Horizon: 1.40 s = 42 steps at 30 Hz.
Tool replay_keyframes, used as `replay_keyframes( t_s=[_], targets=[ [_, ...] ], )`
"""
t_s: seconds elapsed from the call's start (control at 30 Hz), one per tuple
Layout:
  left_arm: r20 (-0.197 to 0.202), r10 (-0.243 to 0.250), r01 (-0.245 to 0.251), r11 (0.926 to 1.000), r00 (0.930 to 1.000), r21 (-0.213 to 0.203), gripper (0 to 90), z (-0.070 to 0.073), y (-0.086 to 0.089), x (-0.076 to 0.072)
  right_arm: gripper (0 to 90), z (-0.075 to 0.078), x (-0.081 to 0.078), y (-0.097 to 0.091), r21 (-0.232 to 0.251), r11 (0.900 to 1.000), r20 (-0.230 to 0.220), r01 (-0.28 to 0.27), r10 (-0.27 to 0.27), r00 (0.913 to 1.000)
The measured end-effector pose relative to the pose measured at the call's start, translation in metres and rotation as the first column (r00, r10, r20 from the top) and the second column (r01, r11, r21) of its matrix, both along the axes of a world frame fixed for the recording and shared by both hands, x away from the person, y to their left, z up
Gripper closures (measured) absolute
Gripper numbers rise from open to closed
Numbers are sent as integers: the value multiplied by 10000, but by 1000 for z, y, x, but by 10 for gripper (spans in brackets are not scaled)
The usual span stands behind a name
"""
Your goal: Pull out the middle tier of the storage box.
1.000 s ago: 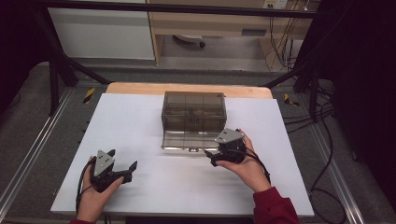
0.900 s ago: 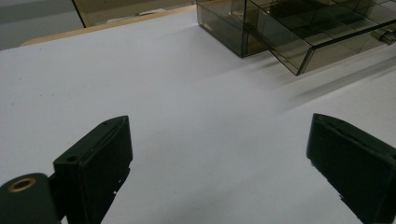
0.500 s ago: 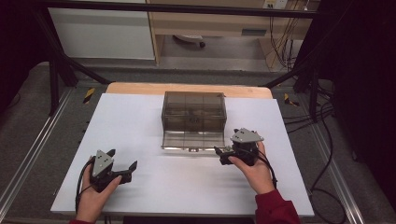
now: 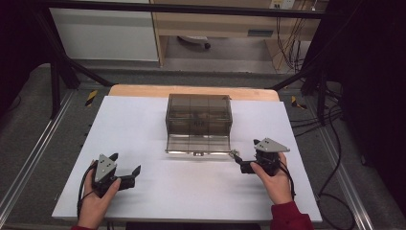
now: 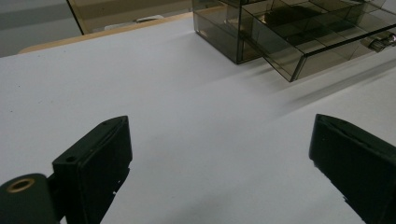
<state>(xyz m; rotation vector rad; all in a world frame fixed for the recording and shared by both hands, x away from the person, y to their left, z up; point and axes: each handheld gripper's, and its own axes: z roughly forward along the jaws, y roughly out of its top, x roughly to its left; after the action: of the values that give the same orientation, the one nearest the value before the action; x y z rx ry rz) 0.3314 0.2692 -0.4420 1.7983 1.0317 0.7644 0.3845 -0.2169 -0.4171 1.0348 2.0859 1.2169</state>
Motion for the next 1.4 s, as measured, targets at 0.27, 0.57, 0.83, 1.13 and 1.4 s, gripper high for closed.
replay_keyframes(
  t_s=[0.27,0.57,0.83,1.13,1.4],
  targets=[
    [-83,-10,10,10000,10000,-79,61,-1,0,1,42,-14,7,-3,-72,9999,-785,129,-134,9968],
    [-129,-34,33,9999,9999,-130,62,-1,0,1,64,-19,8,-3,354,9963,-806,785,-755,9939],
    [12,-43,43,10000,10000,3,61,1,2,-1,76,-27,13,-3,-937,9912,-1653,932,-1078,9803],
    [-28,-50,51,10000,10000,23,61,0,0,-1,215,-31,15,-1,-940,9955,-1733,138,-300,9844],
    [-36,-6,6,10000,10000,-86,61,0,2,0,236,-35,25,3,-809,9964,-1755,266,-405,9836]
  ],
)
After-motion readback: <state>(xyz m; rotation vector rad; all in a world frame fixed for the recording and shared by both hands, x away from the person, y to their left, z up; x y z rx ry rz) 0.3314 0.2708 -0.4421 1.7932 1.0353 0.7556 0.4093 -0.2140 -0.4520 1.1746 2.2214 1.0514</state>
